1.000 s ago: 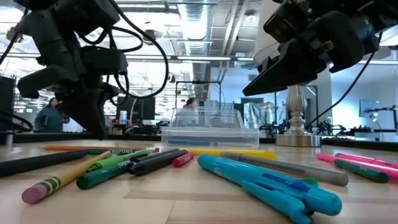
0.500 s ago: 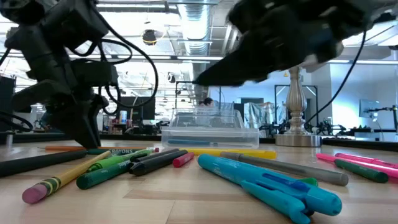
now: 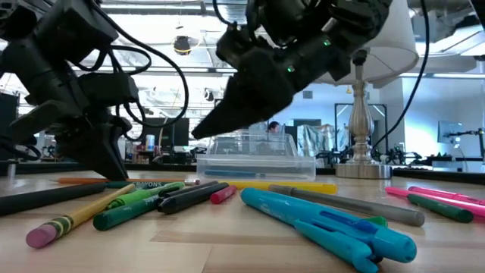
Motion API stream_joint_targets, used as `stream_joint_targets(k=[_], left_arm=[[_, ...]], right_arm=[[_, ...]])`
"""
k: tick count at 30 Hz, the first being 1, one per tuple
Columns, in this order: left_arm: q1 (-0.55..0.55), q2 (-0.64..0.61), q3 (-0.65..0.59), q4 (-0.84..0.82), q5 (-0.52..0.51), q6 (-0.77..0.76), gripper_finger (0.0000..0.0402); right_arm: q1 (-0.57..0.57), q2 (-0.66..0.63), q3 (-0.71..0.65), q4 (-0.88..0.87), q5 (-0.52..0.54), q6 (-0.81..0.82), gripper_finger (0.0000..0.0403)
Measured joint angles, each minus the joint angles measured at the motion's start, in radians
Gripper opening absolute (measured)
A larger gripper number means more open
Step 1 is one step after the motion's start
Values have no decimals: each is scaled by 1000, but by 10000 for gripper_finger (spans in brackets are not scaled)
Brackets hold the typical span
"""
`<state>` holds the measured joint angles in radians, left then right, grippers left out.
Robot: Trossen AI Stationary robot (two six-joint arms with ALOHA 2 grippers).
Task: Pick & place school supplies into a supply box
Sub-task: Put the orange pencil into the supply box
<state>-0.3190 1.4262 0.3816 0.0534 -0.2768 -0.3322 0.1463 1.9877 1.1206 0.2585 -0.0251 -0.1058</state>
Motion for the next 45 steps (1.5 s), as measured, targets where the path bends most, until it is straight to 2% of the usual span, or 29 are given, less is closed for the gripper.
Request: stream_joint_targets(k=[13,32,45], left_arm=[[-5,5,-2,141,12,78,2],[-4,3,0,181,6,90,1],[-2,10,2,187,-9,91,0]], right_arm=[[4,-2,3,-81,5,39,127],[2,-2,2,-84,48,83,127],[2,124,69,-81,53,100,127]])
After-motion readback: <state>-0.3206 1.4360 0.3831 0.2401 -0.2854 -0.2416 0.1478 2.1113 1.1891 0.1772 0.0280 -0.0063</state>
